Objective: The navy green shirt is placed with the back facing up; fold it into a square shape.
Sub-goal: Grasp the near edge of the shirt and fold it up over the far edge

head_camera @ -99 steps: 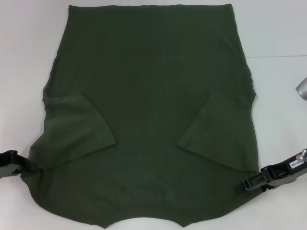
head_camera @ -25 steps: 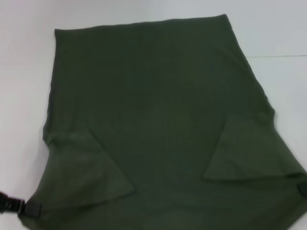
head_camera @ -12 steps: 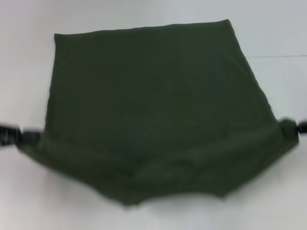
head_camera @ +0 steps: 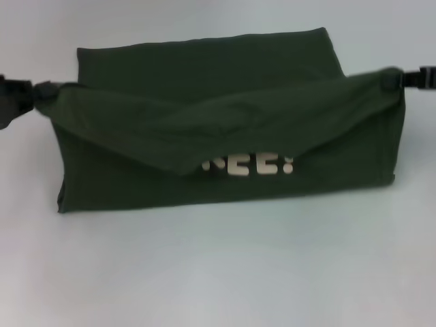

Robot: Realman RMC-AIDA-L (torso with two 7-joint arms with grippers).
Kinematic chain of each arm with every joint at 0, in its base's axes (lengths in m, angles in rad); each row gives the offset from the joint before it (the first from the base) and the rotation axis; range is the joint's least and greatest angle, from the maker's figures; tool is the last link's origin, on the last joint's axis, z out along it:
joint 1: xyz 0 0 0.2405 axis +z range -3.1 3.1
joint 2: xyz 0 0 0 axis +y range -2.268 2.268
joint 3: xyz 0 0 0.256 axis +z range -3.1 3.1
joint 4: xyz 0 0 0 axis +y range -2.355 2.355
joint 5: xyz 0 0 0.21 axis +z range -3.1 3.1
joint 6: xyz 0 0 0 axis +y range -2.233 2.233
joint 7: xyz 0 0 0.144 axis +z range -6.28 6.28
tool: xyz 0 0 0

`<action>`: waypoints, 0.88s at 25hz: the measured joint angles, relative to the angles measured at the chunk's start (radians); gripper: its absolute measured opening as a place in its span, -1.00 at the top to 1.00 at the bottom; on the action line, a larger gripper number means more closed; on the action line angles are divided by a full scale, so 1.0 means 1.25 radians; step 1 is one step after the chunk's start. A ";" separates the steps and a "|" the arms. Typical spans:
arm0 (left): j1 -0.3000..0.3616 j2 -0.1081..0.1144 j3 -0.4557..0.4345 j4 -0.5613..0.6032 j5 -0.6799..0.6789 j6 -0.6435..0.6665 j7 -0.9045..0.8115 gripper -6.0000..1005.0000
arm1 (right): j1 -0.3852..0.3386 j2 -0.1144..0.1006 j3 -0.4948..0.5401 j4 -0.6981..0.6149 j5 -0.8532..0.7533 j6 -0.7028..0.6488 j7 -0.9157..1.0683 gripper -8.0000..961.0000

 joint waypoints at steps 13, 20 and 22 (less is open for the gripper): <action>-0.041 -0.076 0.005 -0.044 -0.058 -0.285 0.137 0.97 | 0.041 0.065 -0.050 0.089 0.040 0.323 -0.091 0.81; -0.063 -0.098 0.006 -0.090 -0.059 -0.404 0.180 0.97 | 0.061 0.080 -0.079 0.136 0.045 0.427 -0.094 0.80; -0.069 -0.110 0.003 -0.091 -0.060 -0.434 0.179 0.97 | 0.065 0.083 -0.081 0.145 0.045 0.445 -0.090 0.80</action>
